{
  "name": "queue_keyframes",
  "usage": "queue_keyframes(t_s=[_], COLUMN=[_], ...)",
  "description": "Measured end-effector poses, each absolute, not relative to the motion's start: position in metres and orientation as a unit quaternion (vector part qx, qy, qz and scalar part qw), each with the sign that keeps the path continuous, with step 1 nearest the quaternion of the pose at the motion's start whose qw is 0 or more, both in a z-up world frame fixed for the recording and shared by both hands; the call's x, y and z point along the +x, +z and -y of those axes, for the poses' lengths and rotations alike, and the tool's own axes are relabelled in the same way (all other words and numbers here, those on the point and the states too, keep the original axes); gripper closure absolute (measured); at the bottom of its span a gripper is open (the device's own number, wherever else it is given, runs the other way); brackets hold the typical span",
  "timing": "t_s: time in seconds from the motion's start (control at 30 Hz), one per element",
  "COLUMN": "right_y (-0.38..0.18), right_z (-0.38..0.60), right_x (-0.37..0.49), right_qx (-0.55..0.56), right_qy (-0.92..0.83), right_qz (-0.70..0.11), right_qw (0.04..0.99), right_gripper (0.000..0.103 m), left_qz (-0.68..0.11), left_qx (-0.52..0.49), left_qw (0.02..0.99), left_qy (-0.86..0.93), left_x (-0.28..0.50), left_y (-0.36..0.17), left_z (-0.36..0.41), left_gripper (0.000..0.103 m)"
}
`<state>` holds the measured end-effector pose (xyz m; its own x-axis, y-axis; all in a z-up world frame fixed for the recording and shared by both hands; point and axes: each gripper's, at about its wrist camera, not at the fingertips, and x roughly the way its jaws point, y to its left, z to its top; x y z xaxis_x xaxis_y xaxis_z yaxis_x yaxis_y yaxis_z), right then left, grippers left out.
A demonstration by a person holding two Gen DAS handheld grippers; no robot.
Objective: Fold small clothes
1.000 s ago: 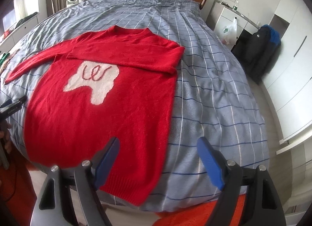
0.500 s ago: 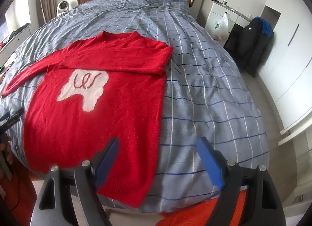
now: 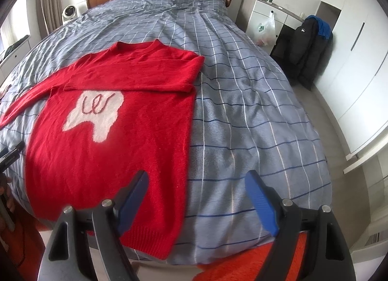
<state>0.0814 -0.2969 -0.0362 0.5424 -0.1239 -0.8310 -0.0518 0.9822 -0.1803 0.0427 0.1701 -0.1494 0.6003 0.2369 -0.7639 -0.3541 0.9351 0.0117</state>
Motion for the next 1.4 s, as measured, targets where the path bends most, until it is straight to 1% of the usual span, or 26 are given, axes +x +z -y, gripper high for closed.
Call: queue_keyframes(t_s=[1.13,1.27,1.4], right_y=[-0.042,-0.046,-0.057], right_z=[0.300,0.298,0.287], right_x=[0.084,0.083,0.081], right_qx=[-0.113,-0.101,-0.098], right_qy=[-0.047,-0.035,-0.014], right_qz=[-0.475,-0.474,-0.480], right_qw=[0.871,0.874,0.872], right_gripper=[0.022,0.022,0.022], left_qz=[-0.419,-0.453,-0.432], left_qx=[-0.073,-0.108,-0.184], left_qw=[0.890,0.874,0.876], left_qy=[0.165,0.136,0.107], left_x=[0.043,0.040,0.025], left_y=[-0.148,-0.138,-0.109], left_z=[-0.171,-0.180,-0.209], left_gripper=[0.000,0.001,0.001])
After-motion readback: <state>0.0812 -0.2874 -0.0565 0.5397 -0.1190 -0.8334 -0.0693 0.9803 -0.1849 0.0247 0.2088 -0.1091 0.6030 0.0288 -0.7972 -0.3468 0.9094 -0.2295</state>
